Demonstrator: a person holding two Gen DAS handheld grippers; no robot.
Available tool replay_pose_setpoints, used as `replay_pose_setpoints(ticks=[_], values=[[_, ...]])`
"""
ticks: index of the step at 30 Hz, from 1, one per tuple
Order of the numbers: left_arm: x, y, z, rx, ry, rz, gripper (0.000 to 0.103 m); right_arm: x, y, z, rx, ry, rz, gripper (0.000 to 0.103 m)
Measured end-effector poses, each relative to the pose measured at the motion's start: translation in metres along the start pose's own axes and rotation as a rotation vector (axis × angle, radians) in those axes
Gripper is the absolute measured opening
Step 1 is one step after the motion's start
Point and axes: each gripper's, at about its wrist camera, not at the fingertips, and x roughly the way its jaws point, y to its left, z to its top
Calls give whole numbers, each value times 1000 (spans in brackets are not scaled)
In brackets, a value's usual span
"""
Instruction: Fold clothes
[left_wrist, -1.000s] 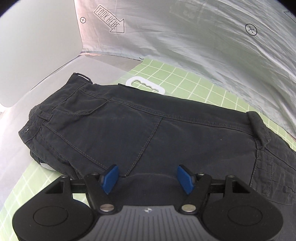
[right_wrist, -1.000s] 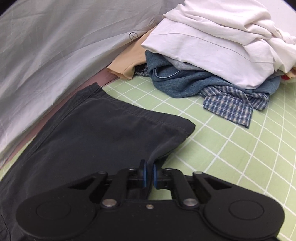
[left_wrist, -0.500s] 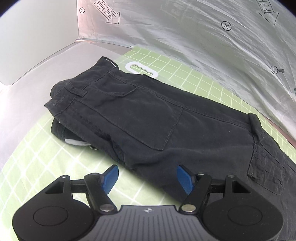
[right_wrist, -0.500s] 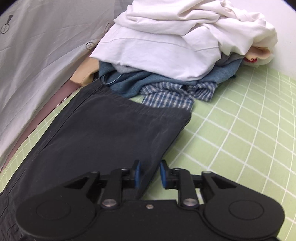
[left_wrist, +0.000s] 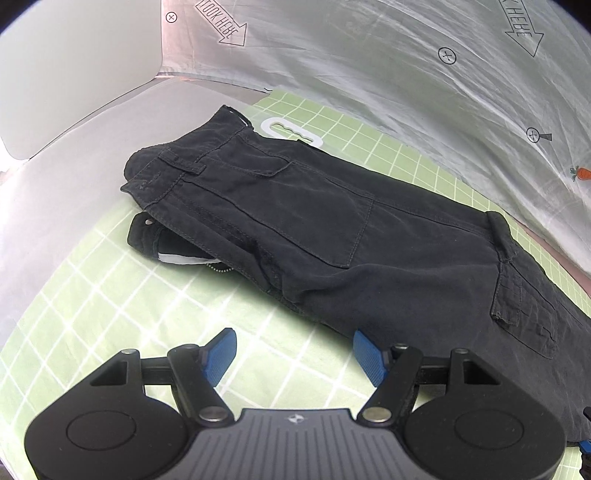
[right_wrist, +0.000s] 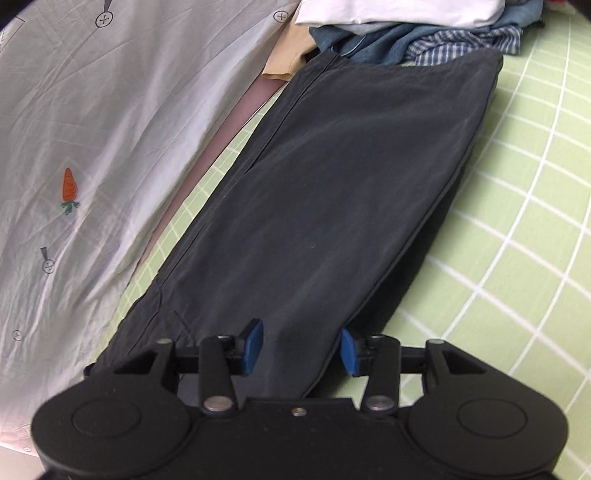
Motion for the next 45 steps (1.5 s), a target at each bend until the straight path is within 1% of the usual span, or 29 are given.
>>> replay_pose_setpoints(ticks=[3, 8, 10, 12, 16, 21, 25, 28, 30, 31, 34, 36, 40, 41, 45], values=[[0, 11, -2, 6, 9, -9, 71, 5, 7, -11, 44, 41, 64, 47], [6, 28, 3, 3, 18, -12, 71, 19, 24, -35, 97, 89, 103, 48], [9, 33, 8, 4, 17, -14, 71, 24, 30, -45, 146, 115, 146, 48], [14, 37, 14, 9, 17, -16, 71, 30, 40, -54, 169, 140, 172, 49], [24, 41, 24, 15, 20, -20, 71, 45, 64, -73, 140, 188, 192, 50], [35, 43, 32, 2, 30, -26, 71, 62, 98, -95, 136, 253, 235, 55], [42, 45, 30, -5, 46, -27, 71, 83, 128, -122, 138, 391, 329, 55], [43, 49, 27, -21, 52, -23, 71, 93, 154, -144, 66, 440, 327, 55], [43, 53, 24, -31, 55, -20, 71, 99, 165, -157, 49, 472, 334, 56], [43, 54, 23, -33, 56, -17, 71, 99, 168, -161, 47, 465, 343, 58], [44, 57, 21, -33, 60, -7, 71, 104, 180, -171, 60, 506, 348, 59], [45, 58, 21, -33, 63, -5, 71, 102, 187, -175, 40, 506, 351, 63], [47, 58, 21, -29, 70, -3, 71, 99, 193, -181, 14, 558, 373, 63], [47, 58, 20, -29, 70, -3, 71, 98, 192, -183, 24, 571, 377, 63], [47, 58, 19, -28, 69, -8, 71, 89, 187, -188, 23, 587, 390, 63]])
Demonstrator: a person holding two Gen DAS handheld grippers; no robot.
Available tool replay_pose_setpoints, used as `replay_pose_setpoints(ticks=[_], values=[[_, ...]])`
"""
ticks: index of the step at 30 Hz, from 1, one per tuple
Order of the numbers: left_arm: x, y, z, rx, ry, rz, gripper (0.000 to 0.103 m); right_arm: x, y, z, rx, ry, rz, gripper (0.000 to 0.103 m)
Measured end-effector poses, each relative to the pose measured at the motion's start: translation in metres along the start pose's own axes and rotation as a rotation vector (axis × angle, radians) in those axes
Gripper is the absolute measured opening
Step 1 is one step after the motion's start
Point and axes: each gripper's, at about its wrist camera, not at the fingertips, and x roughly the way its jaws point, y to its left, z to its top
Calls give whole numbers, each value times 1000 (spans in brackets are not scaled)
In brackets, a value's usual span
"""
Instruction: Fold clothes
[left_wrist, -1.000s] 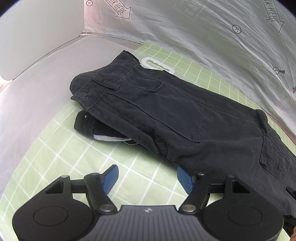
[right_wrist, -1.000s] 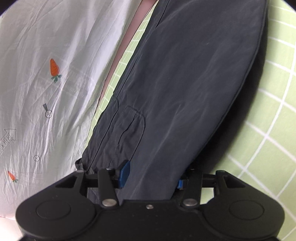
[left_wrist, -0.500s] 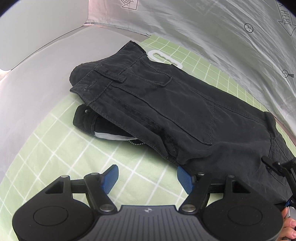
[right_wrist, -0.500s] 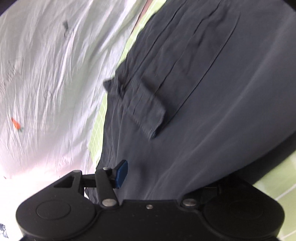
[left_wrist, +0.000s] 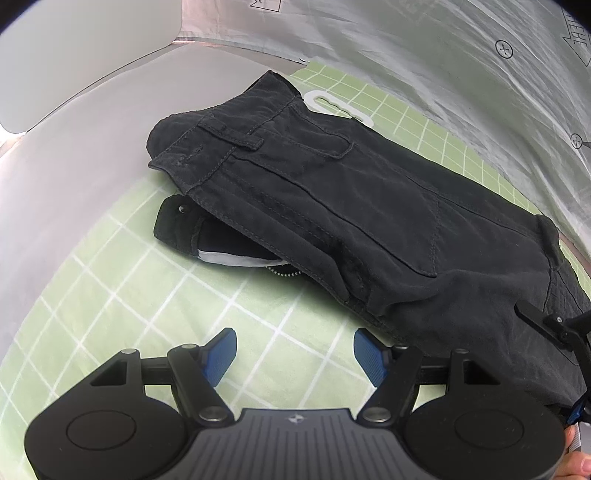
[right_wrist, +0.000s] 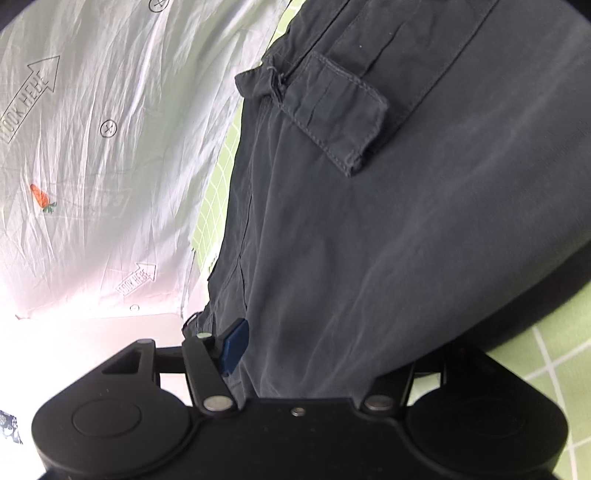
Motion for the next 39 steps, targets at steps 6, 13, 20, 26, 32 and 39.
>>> replay_pose_setpoints(ticks=[6, 13, 20, 26, 32, 39], values=[[0, 2, 0, -5, -3, -3, 71, -12, -3, -16, -27, 25, -6, 59], [-1, 7, -2, -20, 2, 1, 71, -22, -2, -19, -39, 38, -11, 55], [1, 10, -3, -19, 9, 6, 71, -34, -1, -19, -59, 35, -26, 47], [3, 10, -4, -14, 17, 1, 71, -43, -8, -15, -16, 32, -33, 28], [5, 10, -4, -13, 23, 0, 71, -52, -10, -12, -16, 36, -48, 20], [8, 11, -4, -10, 29, 3, 71, -69, -7, -7, -46, 38, -89, 13]])
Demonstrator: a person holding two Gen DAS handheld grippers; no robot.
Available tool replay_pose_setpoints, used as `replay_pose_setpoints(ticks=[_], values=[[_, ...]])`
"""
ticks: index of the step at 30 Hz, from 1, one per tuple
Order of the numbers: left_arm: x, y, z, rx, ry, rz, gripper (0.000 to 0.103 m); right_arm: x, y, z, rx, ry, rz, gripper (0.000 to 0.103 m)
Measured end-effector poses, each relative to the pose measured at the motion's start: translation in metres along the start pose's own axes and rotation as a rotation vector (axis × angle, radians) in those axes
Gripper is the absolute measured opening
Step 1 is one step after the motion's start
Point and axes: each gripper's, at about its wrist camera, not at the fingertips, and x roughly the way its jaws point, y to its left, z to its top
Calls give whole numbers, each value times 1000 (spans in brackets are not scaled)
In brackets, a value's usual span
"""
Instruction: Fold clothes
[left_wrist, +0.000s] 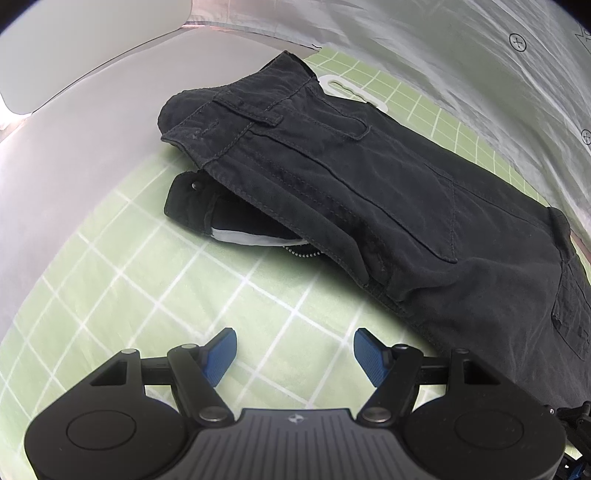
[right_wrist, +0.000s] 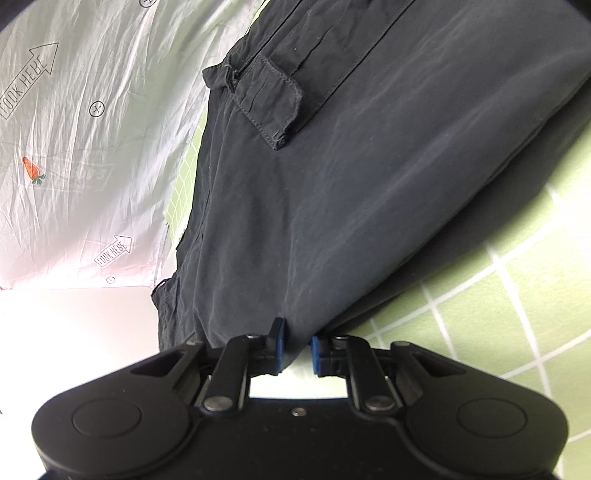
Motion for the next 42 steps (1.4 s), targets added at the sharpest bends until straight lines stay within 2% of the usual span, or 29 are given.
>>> replay_pose_setpoints(ticks=[6, 12, 16, 25, 26, 29, 31, 36, 38, 42], values=[[1, -1, 1, 8, -2, 2, 72, -26, -4, 4, -29, -20, -58, 13], [3, -2, 2, 16, -8, 1, 72, -50, -18, -18, -160, -81, -214, 14], [4, -1, 3, 18, -11, 0, 72, -45, -33, -9, -226, -126, -301, 15], [6, 0, 6, 12, -19, 2, 74, -47, -19, -1, -427, -198, -513, 22], [6, 1, 6, 12, -20, 2, 74, -50, -18, -2, -446, -208, -542, 26], [7, 1, 7, 10, -22, 2, 76, -64, -17, -7, -519, -257, -668, 28], [7, 2, 8, 9, -24, 4, 76, -70, -17, -5, -542, -297, -734, 32], [7, 8, 12, -24, -32, 15, 76, -85, -17, 6, -568, -426, -885, 67], [7, 13, 15, -57, -27, 14, 76, -89, -15, 9, -587, -472, -899, 75], [3, 23, 20, -119, -46, 10, 76, -97, -13, 15, -600, -534, -847, 77]])
